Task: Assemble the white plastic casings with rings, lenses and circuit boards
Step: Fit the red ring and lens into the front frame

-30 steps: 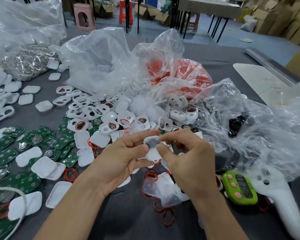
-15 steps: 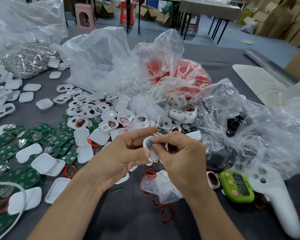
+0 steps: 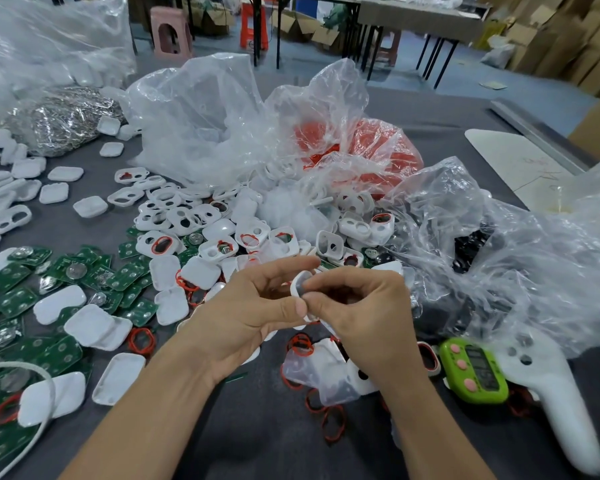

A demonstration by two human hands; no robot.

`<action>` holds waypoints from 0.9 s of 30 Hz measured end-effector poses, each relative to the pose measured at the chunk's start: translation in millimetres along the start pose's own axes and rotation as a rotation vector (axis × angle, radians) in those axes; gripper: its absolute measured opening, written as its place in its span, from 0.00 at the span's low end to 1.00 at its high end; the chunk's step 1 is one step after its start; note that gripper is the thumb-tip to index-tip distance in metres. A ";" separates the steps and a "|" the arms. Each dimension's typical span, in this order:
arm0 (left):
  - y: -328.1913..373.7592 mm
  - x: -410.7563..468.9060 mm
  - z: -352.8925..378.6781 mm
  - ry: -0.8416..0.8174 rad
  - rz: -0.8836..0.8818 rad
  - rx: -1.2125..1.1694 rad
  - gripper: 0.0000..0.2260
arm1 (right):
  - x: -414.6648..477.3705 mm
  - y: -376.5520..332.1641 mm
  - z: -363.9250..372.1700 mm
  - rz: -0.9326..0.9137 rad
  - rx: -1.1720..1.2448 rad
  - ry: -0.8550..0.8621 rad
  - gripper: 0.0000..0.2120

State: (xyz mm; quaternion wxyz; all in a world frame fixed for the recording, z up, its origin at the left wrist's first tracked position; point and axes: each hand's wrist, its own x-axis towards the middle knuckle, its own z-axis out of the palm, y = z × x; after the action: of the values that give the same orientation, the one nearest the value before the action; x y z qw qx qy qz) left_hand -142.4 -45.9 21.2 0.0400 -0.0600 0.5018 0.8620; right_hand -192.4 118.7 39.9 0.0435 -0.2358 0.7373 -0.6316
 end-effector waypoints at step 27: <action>-0.2 -0.1 2.6 0.061 0.105 0.064 0.24 | 7.8 4.4 -13.4 0.200 0.039 0.282 0.01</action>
State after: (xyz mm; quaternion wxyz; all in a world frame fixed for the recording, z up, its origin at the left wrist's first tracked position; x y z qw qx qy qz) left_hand -142.4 -43.6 22.3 -0.0188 -0.0586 0.5324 0.8442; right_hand -205.4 128.2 40.2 0.0067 -0.0693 0.7434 -0.6653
